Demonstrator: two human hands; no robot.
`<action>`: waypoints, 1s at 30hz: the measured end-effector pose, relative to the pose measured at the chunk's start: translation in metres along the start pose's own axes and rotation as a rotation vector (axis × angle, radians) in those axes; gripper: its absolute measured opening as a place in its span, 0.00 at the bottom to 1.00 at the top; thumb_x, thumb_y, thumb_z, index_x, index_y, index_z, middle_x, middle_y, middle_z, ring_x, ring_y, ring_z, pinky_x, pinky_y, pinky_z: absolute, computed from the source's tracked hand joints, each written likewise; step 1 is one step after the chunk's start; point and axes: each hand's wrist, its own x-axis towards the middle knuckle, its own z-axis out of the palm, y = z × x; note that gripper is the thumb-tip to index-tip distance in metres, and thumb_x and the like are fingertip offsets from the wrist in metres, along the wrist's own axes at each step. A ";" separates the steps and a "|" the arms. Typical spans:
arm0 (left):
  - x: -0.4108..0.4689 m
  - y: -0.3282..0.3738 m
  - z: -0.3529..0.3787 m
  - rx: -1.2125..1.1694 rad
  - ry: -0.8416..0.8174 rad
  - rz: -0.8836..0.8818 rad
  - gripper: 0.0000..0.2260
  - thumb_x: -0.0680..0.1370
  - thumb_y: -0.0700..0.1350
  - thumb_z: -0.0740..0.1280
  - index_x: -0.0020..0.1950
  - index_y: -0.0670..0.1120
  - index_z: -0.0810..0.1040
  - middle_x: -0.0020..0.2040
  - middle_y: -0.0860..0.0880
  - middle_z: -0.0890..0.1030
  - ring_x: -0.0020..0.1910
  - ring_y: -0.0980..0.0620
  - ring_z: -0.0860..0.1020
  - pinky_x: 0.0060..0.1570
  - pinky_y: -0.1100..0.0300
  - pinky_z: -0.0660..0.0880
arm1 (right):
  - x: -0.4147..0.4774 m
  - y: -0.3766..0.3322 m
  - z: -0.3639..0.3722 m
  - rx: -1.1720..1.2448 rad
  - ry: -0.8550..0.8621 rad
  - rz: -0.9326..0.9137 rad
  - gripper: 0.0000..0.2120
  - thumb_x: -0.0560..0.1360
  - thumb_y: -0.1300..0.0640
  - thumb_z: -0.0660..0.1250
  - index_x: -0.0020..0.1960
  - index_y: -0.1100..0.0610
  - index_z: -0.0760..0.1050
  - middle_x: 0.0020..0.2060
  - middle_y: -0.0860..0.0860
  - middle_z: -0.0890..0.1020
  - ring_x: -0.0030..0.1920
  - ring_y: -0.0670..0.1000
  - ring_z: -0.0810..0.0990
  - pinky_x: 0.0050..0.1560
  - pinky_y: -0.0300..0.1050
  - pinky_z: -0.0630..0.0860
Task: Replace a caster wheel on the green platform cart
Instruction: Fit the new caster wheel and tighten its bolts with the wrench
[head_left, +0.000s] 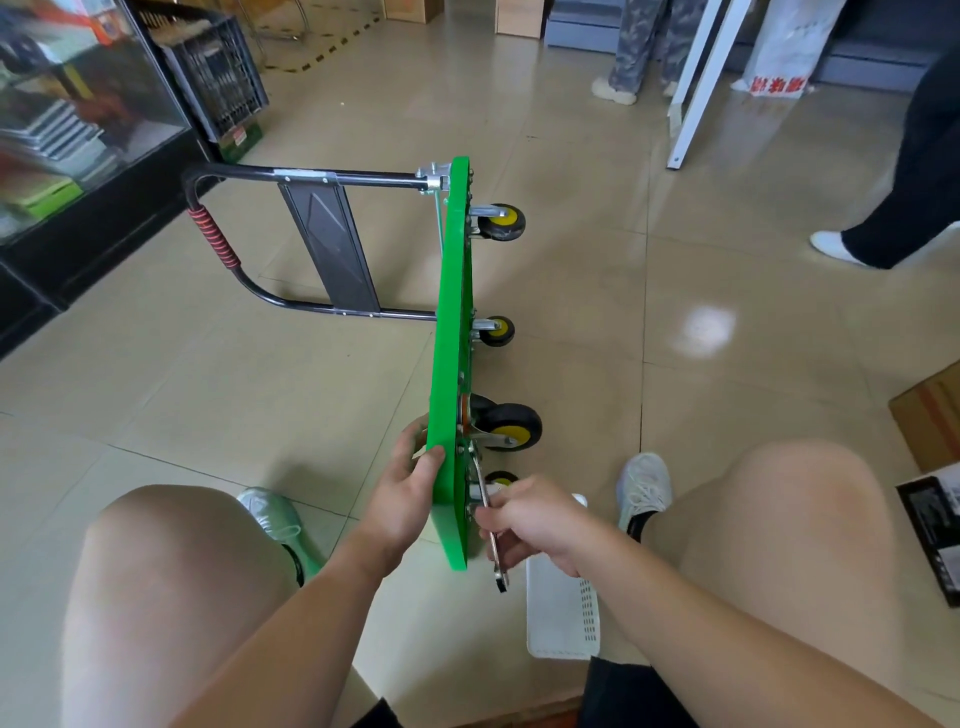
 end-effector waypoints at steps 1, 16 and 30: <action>0.000 0.000 0.001 -0.001 -0.003 0.000 0.15 0.84 0.52 0.60 0.68 0.68 0.69 0.62 0.55 0.81 0.62 0.52 0.79 0.64 0.53 0.75 | 0.002 0.006 0.000 -0.029 0.015 -0.009 0.04 0.79 0.64 0.69 0.51 0.64 0.81 0.35 0.55 0.83 0.31 0.52 0.83 0.35 0.45 0.82; -0.001 -0.001 -0.001 -0.007 -0.004 0.000 0.21 0.78 0.57 0.59 0.72 0.63 0.71 0.59 0.57 0.83 0.59 0.56 0.81 0.63 0.53 0.77 | 0.058 0.031 0.009 -0.238 0.117 -0.238 0.08 0.78 0.59 0.70 0.54 0.53 0.86 0.44 0.48 0.87 0.46 0.48 0.84 0.51 0.41 0.79; 0.002 -0.004 0.000 0.010 0.011 -0.010 0.19 0.78 0.56 0.59 0.69 0.67 0.71 0.56 0.62 0.83 0.58 0.58 0.81 0.59 0.59 0.76 | 0.064 0.028 0.013 -0.184 0.096 -0.257 0.09 0.78 0.59 0.70 0.54 0.51 0.86 0.45 0.47 0.87 0.50 0.50 0.85 0.60 0.51 0.80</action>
